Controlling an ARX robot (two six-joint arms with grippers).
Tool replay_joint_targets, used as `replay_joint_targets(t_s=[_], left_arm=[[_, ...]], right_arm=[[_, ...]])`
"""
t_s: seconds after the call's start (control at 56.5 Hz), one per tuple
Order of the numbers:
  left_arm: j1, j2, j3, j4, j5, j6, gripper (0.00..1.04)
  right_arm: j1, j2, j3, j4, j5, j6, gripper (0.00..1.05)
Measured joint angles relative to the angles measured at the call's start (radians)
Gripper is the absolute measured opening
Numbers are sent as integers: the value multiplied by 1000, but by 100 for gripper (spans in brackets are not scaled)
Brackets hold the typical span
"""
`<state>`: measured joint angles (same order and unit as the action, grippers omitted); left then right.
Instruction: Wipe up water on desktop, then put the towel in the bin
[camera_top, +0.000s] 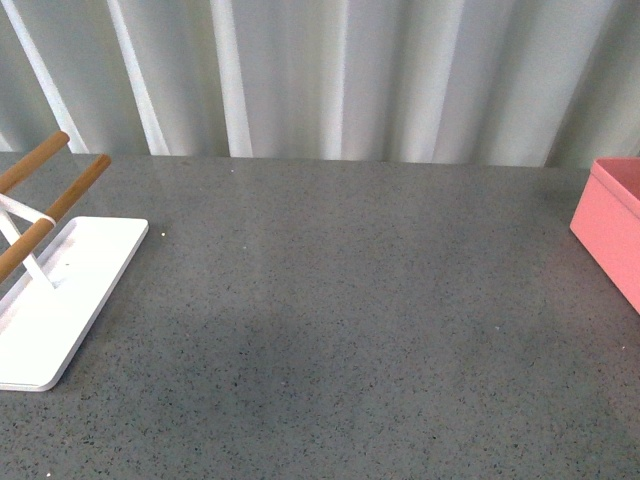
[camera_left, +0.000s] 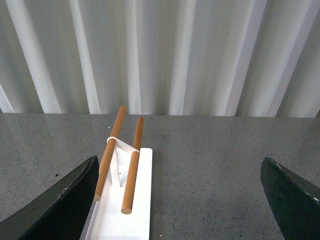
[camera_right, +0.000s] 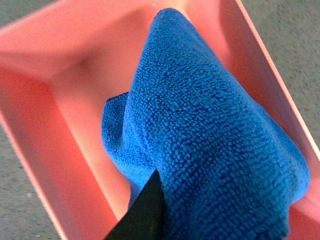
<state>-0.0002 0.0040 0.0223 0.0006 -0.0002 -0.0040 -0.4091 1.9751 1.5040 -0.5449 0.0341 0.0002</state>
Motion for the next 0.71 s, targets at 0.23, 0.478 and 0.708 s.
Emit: replay_joint_targets(t_s=[0.23, 0.478, 0.708], left_arm=[[0, 0, 0, 0, 0, 0, 98], [0, 0, 0, 0, 0, 0, 98], [0, 0, 0, 0, 0, 0, 98]], right_arm=[[-31, 3, -88, 39, 41, -143, 67], [-43, 24, -144, 74, 47, -241, 98], [-19, 8, 64, 106, -48, -214, 98]])
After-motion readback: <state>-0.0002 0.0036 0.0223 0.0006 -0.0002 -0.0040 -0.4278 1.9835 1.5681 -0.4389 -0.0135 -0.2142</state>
